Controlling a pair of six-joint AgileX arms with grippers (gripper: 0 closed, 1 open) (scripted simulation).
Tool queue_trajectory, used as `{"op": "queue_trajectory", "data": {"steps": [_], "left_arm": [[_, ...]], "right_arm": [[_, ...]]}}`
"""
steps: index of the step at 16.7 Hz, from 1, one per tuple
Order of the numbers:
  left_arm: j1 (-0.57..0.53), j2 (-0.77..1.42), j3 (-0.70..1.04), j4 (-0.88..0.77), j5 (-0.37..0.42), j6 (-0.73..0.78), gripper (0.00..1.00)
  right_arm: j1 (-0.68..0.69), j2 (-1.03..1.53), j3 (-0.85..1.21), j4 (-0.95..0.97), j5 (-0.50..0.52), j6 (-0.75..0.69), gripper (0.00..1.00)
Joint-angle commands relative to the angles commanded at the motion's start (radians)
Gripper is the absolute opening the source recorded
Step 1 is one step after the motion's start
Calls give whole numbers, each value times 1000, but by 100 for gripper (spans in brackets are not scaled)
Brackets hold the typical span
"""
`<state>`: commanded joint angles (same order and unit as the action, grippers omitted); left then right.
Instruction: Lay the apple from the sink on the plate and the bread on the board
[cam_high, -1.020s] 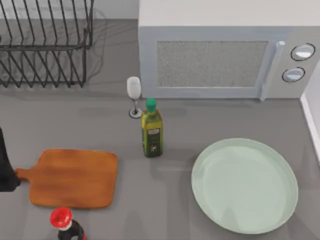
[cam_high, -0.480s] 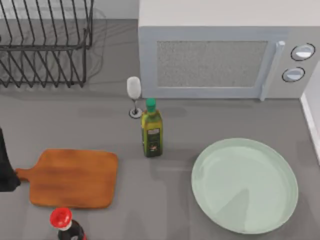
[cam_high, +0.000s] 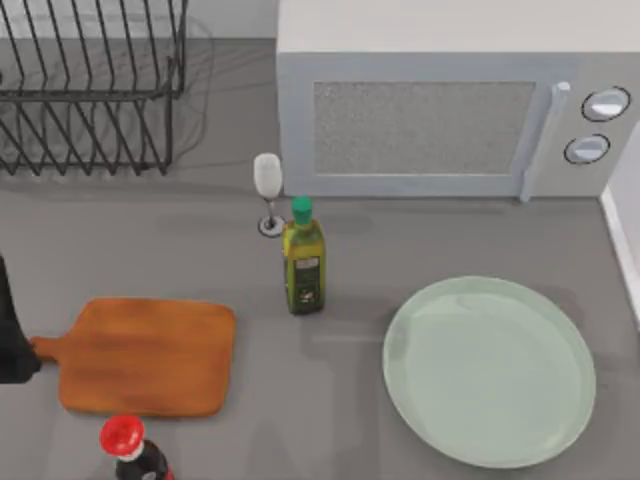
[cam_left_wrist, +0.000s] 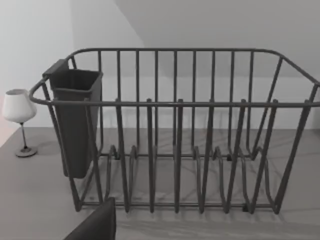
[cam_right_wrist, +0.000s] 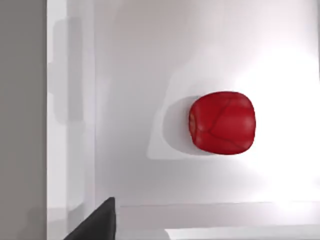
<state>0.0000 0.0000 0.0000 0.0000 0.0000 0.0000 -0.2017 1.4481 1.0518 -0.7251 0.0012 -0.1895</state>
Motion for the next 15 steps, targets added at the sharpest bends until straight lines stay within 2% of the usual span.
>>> {"op": "queue_trajectory", "data": {"steps": [4, 8, 15], "left_arm": [[0, 0, 0, 0, 0, 0, 100], [0, 0, 0, 0, 0, 0, 100], [0, 0, 0, 0, 0, 0, 100]], "right_arm": [[-43, 312, 222, -153, 0, -40, 100], [-71, 519, 371, -256, 0, -67, 100], [-80, 579, 418, -288, 0, -75, 100]]}}
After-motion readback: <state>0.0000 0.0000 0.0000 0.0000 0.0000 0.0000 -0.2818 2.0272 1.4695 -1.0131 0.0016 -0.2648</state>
